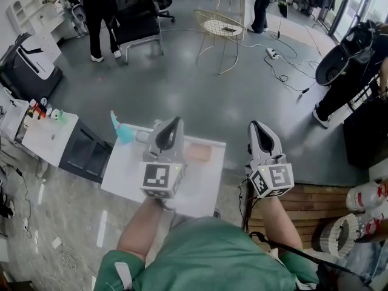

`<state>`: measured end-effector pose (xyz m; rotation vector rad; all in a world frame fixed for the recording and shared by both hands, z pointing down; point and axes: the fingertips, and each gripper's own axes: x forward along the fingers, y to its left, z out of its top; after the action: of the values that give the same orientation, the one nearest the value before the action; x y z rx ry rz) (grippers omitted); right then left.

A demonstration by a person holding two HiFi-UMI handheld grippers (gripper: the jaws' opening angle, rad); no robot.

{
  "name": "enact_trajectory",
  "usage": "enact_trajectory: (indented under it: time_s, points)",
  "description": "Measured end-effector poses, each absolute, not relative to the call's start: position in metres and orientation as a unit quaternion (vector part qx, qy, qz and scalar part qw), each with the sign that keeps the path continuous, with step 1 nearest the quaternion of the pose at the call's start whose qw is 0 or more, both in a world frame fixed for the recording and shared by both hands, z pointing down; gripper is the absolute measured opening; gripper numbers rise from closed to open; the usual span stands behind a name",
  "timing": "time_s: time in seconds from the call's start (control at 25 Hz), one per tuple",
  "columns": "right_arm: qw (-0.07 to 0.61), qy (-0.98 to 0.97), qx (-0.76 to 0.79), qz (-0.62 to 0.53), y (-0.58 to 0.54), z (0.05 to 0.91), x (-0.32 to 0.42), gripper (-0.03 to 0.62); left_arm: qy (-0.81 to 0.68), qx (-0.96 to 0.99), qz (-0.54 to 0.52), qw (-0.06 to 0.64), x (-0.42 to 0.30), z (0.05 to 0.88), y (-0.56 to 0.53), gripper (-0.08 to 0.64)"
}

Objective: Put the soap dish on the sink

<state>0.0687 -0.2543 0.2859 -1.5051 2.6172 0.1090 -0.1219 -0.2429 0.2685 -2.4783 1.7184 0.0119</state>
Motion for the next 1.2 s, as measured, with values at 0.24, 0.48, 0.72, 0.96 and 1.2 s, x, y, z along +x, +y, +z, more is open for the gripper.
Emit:
enact_trajectory:
  time_s: [0.24,0.48,0.72,0.96,1.2]
  points:
    - [0.064,0.866,-0.494,0.040,-0.256,0.284,0.069,0.002,0.565,-0.822,0.007,0.069,-0.120,0.271,-0.247,-0.002]
    - [0.060,0.870,-0.488,0.049,-0.258,0.287,0.069,0.002,0.567,-0.821,0.003,0.064,-0.119,0.276,-0.249,-0.002]
    - [0.062,0.868,-0.492,0.038,-0.262,0.290,0.070,0.002,0.567,-0.822,0.000,0.061,-0.119,0.281,-0.253,-0.002]
    - [0.061,0.869,-0.490,0.037,-0.267,0.290,0.071,0.002,0.568,-0.820,-0.001,0.066,-0.118,0.280,-0.258,-0.002]
    - [0.063,0.871,-0.487,0.037,-0.272,0.293,0.068,0.002,0.571,-0.819,-0.009,0.062,-0.122,0.285,-0.262,-0.002]
